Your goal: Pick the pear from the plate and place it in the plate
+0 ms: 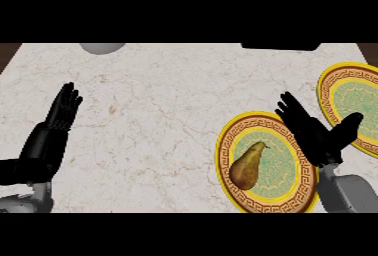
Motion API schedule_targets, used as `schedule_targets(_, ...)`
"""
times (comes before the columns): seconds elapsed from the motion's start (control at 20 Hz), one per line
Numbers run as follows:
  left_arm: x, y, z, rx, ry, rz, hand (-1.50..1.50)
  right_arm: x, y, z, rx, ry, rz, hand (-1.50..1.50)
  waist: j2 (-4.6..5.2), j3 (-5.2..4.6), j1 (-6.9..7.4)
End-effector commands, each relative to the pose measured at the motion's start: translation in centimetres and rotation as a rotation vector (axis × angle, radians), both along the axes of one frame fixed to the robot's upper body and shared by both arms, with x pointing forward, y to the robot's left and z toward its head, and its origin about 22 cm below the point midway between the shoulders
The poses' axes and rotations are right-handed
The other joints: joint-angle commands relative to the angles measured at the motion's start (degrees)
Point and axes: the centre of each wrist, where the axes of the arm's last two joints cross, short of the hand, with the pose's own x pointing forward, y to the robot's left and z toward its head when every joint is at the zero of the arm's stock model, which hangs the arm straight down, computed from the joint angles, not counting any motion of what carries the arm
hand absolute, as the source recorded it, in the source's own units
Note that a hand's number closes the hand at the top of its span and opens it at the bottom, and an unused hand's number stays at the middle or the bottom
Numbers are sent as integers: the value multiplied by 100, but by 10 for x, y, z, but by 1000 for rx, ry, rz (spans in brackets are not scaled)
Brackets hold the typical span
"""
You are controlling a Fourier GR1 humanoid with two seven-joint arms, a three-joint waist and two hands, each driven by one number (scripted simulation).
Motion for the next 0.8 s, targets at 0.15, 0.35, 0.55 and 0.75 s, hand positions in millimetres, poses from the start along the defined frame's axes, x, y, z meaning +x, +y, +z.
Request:
schedule_targets(0.15,-17,19,-49,-5,284,175,0,2,50,64,-79,-200,-69,150,-185,100,-229)
schedule_targets(0.35,-20,12,-60,-1,351,176,0,11,-14,84,-837,-305,-40,150,-228,-195,-255)
schedule_targets(0.55,-28,4,-77,-47,450,223,0,-11,14,64,-897,-439,-275,150,-249,87,-475)
schedule_targets(0.75,-31,1,-77,-46,450,238,0,-51,65,26,-389,-433,-441,-150,-204,149,-436)
